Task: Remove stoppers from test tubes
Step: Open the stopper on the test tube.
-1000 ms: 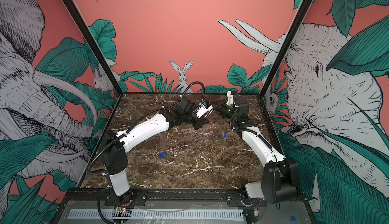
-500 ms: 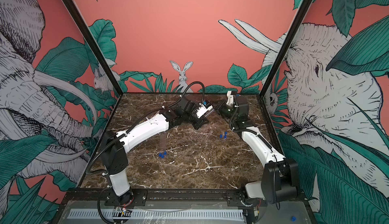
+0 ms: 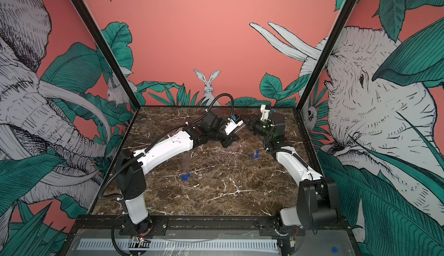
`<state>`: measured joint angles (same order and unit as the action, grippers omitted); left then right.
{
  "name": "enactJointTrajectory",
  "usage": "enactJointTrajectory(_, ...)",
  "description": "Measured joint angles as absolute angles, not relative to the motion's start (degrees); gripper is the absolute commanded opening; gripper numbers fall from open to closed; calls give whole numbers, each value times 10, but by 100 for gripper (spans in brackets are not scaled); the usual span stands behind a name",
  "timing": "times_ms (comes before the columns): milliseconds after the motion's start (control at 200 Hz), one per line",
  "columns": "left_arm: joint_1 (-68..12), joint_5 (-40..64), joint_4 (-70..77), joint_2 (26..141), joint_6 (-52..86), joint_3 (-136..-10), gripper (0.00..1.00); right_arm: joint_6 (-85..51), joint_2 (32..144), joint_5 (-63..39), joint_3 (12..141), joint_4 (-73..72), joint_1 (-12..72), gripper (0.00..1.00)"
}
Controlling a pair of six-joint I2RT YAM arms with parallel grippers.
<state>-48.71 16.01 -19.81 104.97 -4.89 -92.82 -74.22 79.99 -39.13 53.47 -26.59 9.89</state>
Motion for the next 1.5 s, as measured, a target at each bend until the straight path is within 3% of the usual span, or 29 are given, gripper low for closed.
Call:
enactJointTrajectory(1185, -488, 166, -163, 1050, -49, -903, 0, -752, 813, -437, 535, -269, 81, 0)
enactJointTrajectory(1500, -489, 174, -153, 1050, -49, -900, 0, -660, 788, -417, 575, -142, 81, 0)
